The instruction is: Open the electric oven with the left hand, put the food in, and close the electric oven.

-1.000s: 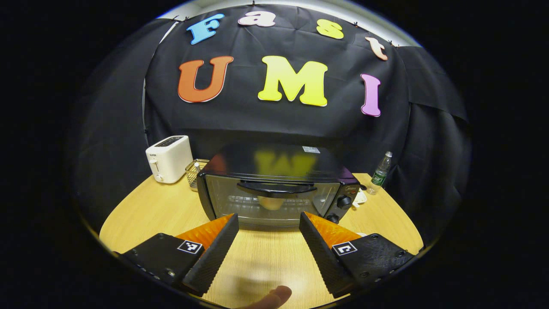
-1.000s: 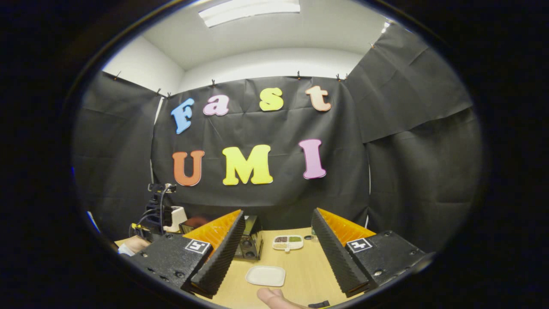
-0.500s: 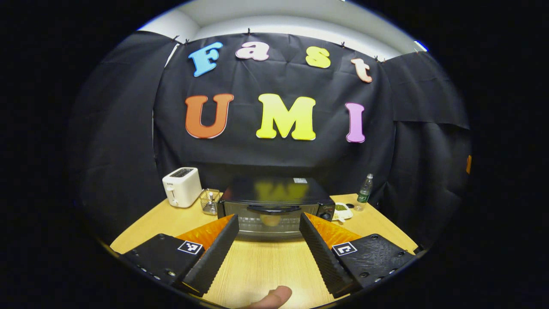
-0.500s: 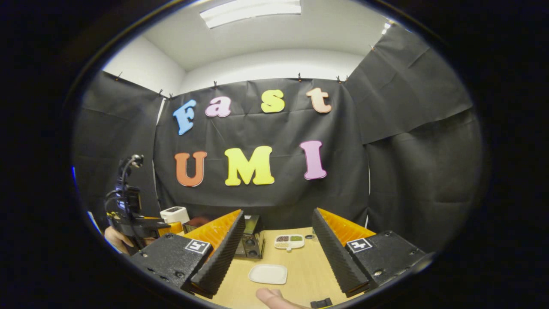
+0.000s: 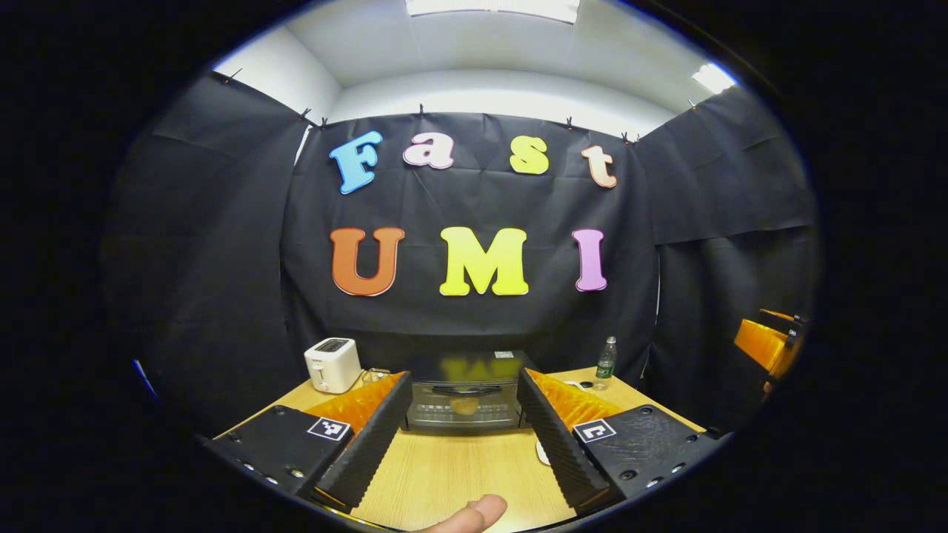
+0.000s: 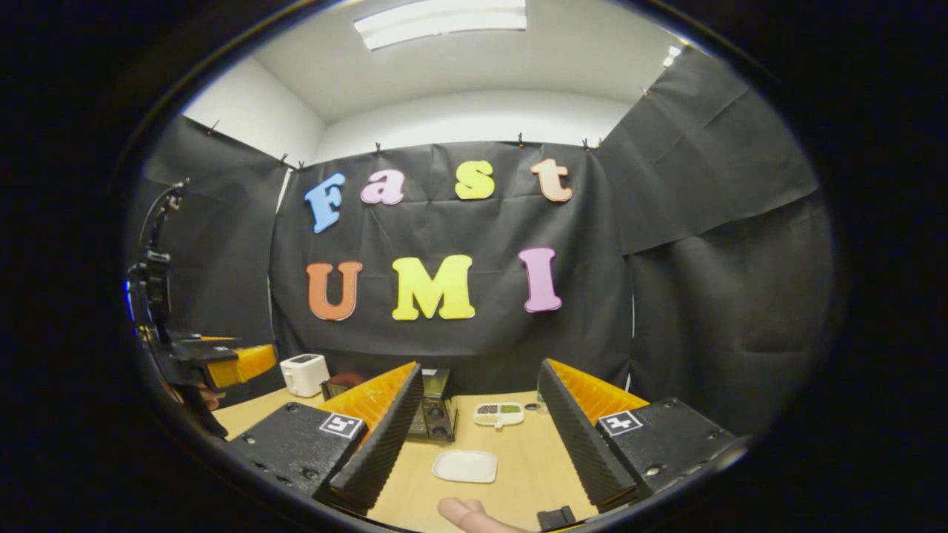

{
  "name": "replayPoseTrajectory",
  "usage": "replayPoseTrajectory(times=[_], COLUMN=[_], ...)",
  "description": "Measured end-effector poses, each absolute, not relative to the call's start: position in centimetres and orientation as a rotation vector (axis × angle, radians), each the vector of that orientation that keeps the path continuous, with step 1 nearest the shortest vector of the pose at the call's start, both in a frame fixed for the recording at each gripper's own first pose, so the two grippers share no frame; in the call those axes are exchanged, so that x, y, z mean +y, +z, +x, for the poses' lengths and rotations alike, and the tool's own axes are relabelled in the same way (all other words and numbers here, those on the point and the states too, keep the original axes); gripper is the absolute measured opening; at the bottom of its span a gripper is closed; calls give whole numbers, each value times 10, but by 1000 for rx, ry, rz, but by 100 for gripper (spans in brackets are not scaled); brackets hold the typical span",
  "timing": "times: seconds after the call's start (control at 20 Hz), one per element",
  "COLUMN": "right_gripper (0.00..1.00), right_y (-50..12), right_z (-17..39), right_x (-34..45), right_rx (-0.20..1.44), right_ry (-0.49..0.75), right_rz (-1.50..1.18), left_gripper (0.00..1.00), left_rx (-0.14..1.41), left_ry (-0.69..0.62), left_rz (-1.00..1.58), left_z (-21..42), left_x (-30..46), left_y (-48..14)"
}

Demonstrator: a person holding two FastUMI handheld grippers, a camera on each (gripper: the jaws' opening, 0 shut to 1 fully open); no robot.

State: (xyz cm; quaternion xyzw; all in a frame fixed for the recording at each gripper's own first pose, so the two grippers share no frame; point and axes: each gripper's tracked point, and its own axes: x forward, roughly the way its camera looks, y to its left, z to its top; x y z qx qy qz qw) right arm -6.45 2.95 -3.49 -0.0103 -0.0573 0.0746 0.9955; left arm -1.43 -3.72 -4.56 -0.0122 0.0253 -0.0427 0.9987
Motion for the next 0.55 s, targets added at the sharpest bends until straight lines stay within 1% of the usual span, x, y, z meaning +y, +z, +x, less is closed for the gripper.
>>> replayPoseTrajectory(times=[0.15,0.2,0.25,0.3,0.45,0.5,0.55], right_gripper=[94,100,100,94,94,100,100], right_y=[-30,-29,-29,-30,-34,-39,-42], right_z=[-69,-69,-69,-69,-68,-68,-68], right_x=[28,28,28,28,27,27,28], right_rx=[-116,-116,-112,-110,-93,-82,-71], right_ry=[131,127,123,117,105,105,109], right_rz=[-25,-25,-32,-43,-59,-60,-60], left_gripper=[94,93,93,93,93,93,93], left_rx=[44,46,45,35,18,13,5], left_ry=[-40,-28,-27,-31,-11,-8,-18], left_rz=[-8,-4,-3,-6,-23,-25,-27], left_z=[-36,-42,-48,-52,-63,-66,-68], left_x=[-25,-22,-22,-23,-15,-14,-15], left_y=[-36,-36,-36,-34,-35,-36,-36])
